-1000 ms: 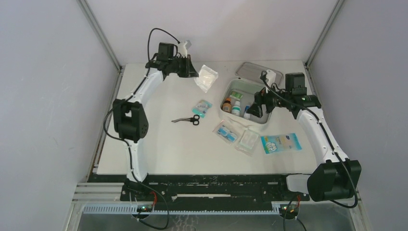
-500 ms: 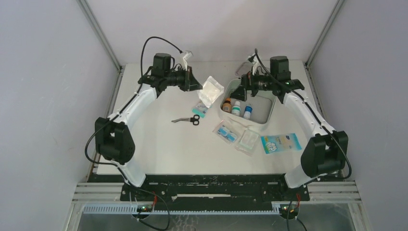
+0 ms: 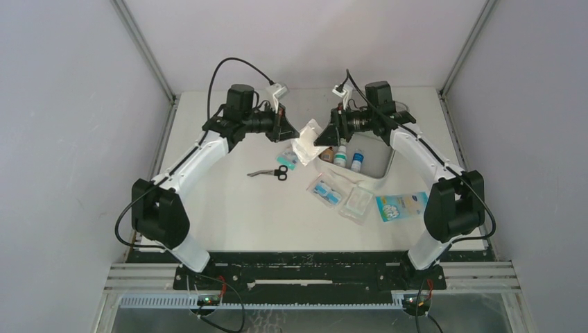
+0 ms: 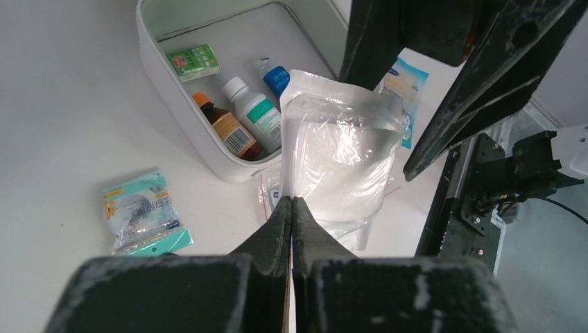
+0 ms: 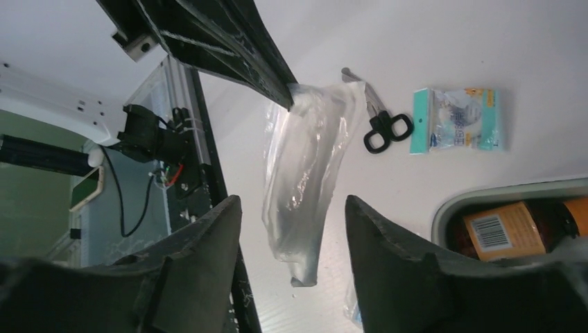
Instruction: Organize the medicine kit
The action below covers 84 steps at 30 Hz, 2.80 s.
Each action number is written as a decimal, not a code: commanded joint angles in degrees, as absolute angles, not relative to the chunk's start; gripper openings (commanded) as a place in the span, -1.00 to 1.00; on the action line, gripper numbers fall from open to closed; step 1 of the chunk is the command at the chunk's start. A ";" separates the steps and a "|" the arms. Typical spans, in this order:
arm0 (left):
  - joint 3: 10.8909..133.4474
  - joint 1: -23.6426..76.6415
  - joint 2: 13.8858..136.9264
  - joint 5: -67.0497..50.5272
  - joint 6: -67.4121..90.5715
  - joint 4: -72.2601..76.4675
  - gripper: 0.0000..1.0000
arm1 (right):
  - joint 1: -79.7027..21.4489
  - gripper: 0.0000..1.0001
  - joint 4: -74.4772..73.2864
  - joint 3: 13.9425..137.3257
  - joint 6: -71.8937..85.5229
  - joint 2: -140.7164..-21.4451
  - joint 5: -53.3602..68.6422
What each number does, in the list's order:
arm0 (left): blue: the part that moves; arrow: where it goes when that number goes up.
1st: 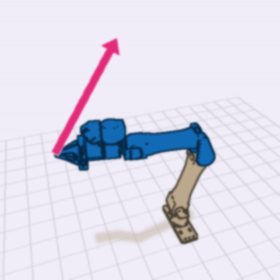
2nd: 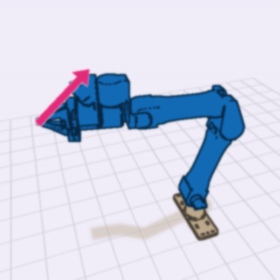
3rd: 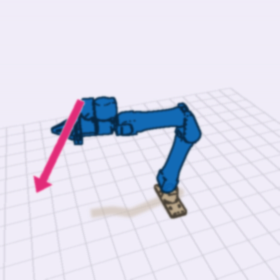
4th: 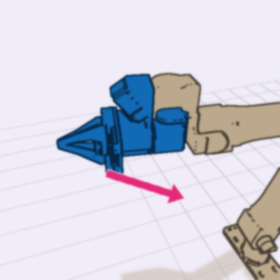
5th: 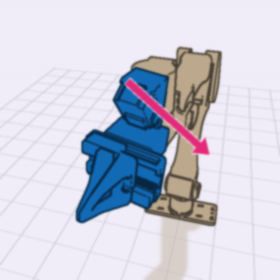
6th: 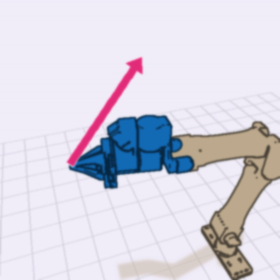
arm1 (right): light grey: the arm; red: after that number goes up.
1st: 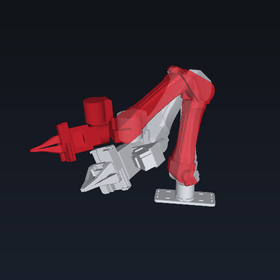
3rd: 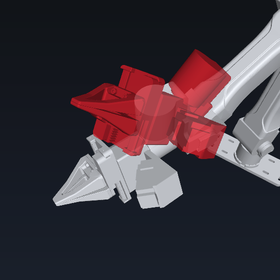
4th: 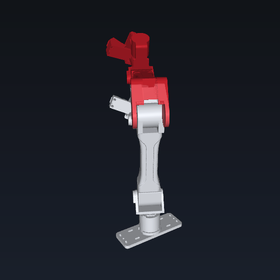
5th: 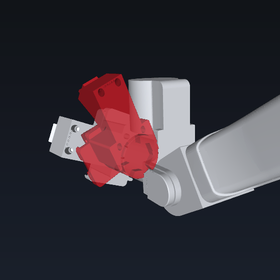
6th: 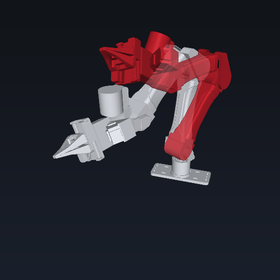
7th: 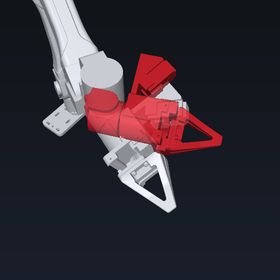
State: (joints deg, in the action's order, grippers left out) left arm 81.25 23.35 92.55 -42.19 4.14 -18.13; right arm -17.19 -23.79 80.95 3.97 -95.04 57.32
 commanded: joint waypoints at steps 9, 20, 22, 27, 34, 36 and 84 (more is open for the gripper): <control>80.23 23.91 89.51 -42.27 0.89 -16.17 -0.96 | -16.95 -0.67 -27.03 85.03 0.30 -94.57 57.08; 81.32 23.03 87.81 -40.48 -1.96 -20.04 0.20 | -11.20 -1.00 -35.37 84.80 -13.04 -87.22 48.55; 81.84 22.14 87.76 -39.32 -1.94 -21.07 0.37 | -10.20 -1.00 -37.54 84.22 -17.52 -84.92 44.82; 82.88 18.68 88.06 -39.50 -1.17 -22.42 0.61 | -8.62 -1.00 -40.16 82.51 -27.71 -79.23 33.95; 82.83 13.86 86.42 -37.27 -0.51 -22.50 0.79 | -8.57 -1.00 -41.41 81.04 -36.99 -76.46 22.49; 82.06 13.35 84.75 -34.81 -1.91 -22.22 0.88 | -8.80 -1.00 -41.31 80.99 -38.50 -76.23 20.47; 76.87 12.70 79.38 -30.40 -7.45 -20.83 0.99 | -18.21 -0.81 -24.98 57.18 -67.33 -87.69 -1.67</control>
